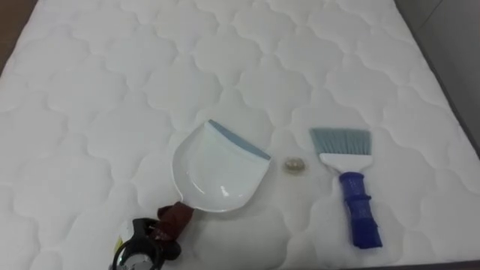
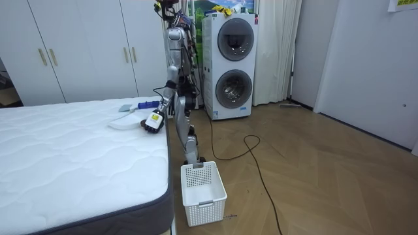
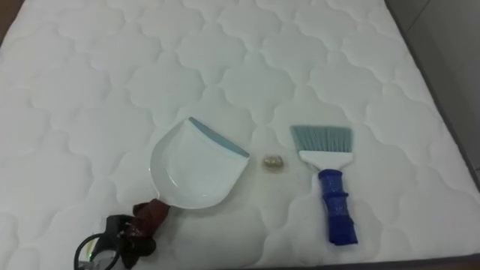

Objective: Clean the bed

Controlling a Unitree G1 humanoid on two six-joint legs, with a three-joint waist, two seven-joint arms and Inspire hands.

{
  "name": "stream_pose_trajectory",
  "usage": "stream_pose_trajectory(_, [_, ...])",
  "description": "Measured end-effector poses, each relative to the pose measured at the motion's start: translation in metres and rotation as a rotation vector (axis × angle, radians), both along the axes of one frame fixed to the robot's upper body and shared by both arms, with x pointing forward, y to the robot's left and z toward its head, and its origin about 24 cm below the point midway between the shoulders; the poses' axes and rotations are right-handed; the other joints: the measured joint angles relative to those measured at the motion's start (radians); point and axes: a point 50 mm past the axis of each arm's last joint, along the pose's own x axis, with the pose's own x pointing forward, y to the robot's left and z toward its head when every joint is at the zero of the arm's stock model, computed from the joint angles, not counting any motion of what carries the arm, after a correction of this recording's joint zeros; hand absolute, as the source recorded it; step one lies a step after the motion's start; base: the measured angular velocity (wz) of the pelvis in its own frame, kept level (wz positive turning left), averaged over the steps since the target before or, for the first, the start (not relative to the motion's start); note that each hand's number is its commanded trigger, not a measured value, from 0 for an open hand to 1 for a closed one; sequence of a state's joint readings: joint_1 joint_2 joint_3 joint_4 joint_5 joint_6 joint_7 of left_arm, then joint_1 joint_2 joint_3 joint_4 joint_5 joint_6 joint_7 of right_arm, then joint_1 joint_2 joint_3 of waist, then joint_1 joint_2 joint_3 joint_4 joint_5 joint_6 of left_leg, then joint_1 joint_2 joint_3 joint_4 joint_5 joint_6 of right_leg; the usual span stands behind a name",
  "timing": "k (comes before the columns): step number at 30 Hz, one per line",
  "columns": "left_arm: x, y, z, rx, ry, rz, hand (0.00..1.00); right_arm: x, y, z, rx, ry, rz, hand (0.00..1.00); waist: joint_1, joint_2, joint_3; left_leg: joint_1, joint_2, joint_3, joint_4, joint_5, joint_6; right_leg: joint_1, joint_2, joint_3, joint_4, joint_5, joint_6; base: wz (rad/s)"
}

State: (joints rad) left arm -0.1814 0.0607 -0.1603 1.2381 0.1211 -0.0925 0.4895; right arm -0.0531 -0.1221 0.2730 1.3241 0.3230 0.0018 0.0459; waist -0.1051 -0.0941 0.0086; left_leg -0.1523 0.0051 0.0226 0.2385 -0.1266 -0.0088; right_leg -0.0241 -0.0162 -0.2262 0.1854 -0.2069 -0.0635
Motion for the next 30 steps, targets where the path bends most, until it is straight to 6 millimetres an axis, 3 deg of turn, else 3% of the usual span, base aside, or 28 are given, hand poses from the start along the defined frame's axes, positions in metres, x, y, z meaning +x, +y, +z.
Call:
stream_pose_trajectory(5, [0.002, 0.003, 0.002, 0.046, -0.003, -0.062, 1.00, -0.001, -0.001, 0.000, -0.009, 0.000, -0.003, 0.00, 0.004, 0.003, 0.0009, -0.004, 0.001, -0.002, 0.006, -0.002, -0.003, -0.006, 0.001, -0.004, 0.001, -0.001, -0.001, 0.02])
stream_pose_trajectory(10, [0.010, 0.009, 0.008, 0.129, -0.029, -0.162, 1.00, 0.000, -0.006, 0.001, -0.035, -0.016, -0.007, 0.00, 0.006, 0.026, 0.0045, -0.021, 0.003, -0.002, 0.036, -0.012, -0.003, -0.010, 0.003, -0.006, 0.004, -0.001, -0.001, 0.00])
stream_pose_trajectory(13, [0.012, 0.014, 0.011, 0.165, -0.038, -0.189, 1.00, -0.002, -0.012, 0.002, -0.051, -0.024, -0.008, 0.00, 0.004, 0.042, -0.0033, -0.027, 0.003, -0.002, 0.036, -0.012, -0.003, -0.012, 0.002, -0.011, 0.005, -0.001, -0.001, 0.01])
stream_pose_trajectory(16, [0.011, 0.027, 0.015, 0.235, -0.054, -0.219, 1.00, -0.007, -0.022, 0.003, -0.090, -0.017, -0.013, 0.00, 0.007, 0.051, -0.0059, -0.025, 0.002, -0.001, 0.034, -0.012, -0.003, -0.011, 0.001, -0.010, 0.004, -0.001, -0.001, 0.00])
stream_pose_trajectory(24, [-0.014, 0.044, 0.013, 0.305, -0.051, -0.191, 1.00, -0.035, -0.039, 0.004, -0.170, 0.036, -0.007, 0.00, 0.037, 0.059, -0.0032, 0.005, 0.000, 0.003, 0.018, -0.012, -0.003, 0.007, -0.001, -0.003, -0.001, -0.007, -0.001, -0.03])
stream_pose_trajectory(30, [-0.032, 0.048, 0.008, 0.311, -0.010, -0.187, 1.00, -0.038, -0.047, 0.005, -0.238, 0.044, -0.006, 0.00, 0.051, 0.066, 0.0011, 0.055, -0.003, 0.009, -0.020, -0.012, -0.004, 0.034, -0.001, 0.014, -0.001, -0.010, 0.002, -0.06])
